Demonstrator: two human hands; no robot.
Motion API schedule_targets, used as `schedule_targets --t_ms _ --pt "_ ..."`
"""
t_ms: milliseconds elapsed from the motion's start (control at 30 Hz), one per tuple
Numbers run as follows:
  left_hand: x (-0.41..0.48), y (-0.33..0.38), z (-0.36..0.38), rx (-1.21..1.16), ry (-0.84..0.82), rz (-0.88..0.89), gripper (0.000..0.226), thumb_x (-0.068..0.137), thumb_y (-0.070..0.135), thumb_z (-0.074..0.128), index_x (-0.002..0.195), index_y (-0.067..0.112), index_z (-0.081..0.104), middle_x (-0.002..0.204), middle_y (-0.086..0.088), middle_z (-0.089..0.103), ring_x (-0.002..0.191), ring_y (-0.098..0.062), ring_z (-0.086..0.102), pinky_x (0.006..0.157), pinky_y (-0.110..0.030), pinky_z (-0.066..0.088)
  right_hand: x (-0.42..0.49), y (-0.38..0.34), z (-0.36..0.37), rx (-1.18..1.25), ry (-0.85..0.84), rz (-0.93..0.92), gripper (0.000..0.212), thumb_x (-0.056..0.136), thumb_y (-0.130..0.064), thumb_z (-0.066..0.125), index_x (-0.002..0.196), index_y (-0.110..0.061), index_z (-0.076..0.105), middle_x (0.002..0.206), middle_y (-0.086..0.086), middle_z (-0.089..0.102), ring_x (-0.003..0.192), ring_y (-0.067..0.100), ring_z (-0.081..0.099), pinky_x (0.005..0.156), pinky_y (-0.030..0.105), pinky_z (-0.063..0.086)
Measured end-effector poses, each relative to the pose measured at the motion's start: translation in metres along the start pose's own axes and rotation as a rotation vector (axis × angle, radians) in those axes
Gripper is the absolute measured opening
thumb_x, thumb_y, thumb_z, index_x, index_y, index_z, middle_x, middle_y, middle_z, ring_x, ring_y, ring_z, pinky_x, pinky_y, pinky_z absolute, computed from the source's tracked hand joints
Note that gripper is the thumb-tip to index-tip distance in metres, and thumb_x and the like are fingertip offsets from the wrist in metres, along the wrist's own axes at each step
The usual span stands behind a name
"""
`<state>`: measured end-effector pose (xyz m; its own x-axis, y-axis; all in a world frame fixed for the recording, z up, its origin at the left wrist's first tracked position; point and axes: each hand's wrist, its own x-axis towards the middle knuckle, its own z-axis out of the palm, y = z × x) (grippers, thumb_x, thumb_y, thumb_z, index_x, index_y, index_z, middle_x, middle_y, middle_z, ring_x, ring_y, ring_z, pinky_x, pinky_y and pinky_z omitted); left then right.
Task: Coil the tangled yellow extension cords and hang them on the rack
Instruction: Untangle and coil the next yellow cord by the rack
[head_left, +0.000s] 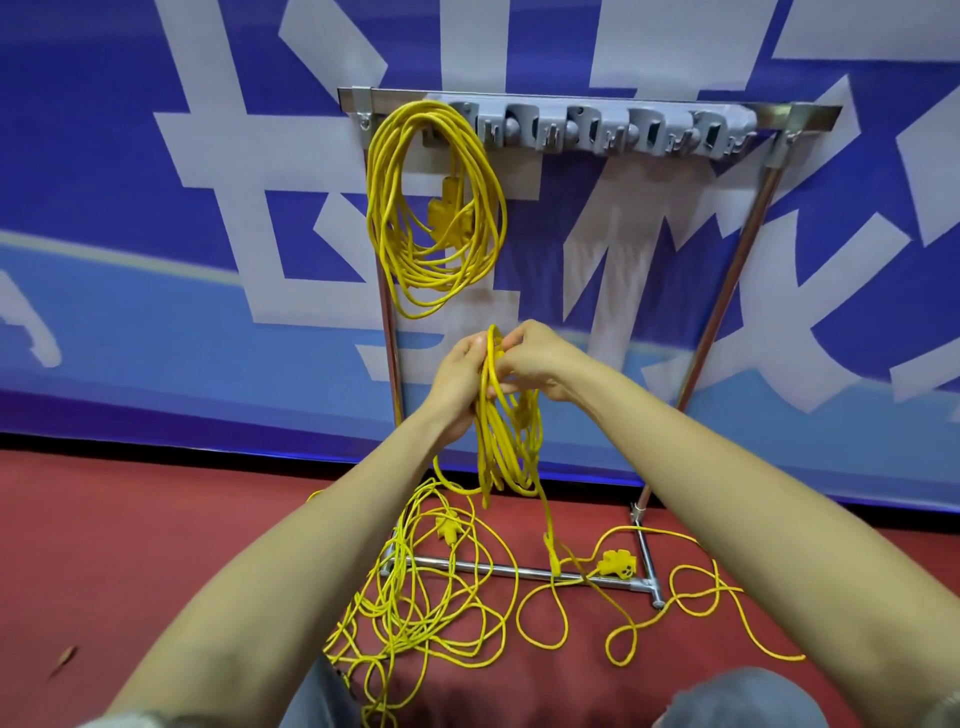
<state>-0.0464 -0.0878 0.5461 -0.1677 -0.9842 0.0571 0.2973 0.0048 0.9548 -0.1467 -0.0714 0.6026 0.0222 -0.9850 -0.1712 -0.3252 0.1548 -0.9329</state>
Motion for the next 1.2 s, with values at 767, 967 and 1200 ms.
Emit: schedule_targets --t_ms 767,967,1200 --pt "0.018 0.02 -0.021 0.032 -0.024 0.043 0.023 0.102 0.032 0.048 0.091 0.013 0.057 0.066 -0.004 0.051 0.043 -0.006 0.04 0.039 -0.017 0.035 0.002 0.065 -0.015 -0.337 0.007 -0.454 0.009 0.089 -0.01 0.061 0.087 -0.019 0.059 0.073 -0.001 0.063 0.068 0.013 0.058 0.08 0.041 0.052" --pt "0.021 0.008 -0.036 0.179 0.025 0.035 0.017 0.103 0.012 0.044 0.118 0.015 0.05 0.079 -0.005 0.052 0.049 -0.003 0.046 0.046 -0.017 0.036 0.004 0.044 -0.036 -0.381 0.478 -0.664 0.023 0.098 -0.021 0.046 0.115 -0.015 0.061 0.092 -0.004 0.064 0.077 0.014 0.054 0.072 0.031 0.044" --pt "0.023 -0.009 -0.054 0.435 0.124 0.182 0.025 0.1 0.011 0.049 0.124 0.016 0.052 0.091 -0.002 0.057 0.064 -0.006 0.048 0.06 -0.017 0.041 0.012 0.025 -0.038 -1.202 0.44 -0.158 0.021 0.092 -0.004 0.046 0.107 -0.003 0.061 0.109 0.015 0.06 0.098 0.037 0.059 0.066 0.033 0.037"
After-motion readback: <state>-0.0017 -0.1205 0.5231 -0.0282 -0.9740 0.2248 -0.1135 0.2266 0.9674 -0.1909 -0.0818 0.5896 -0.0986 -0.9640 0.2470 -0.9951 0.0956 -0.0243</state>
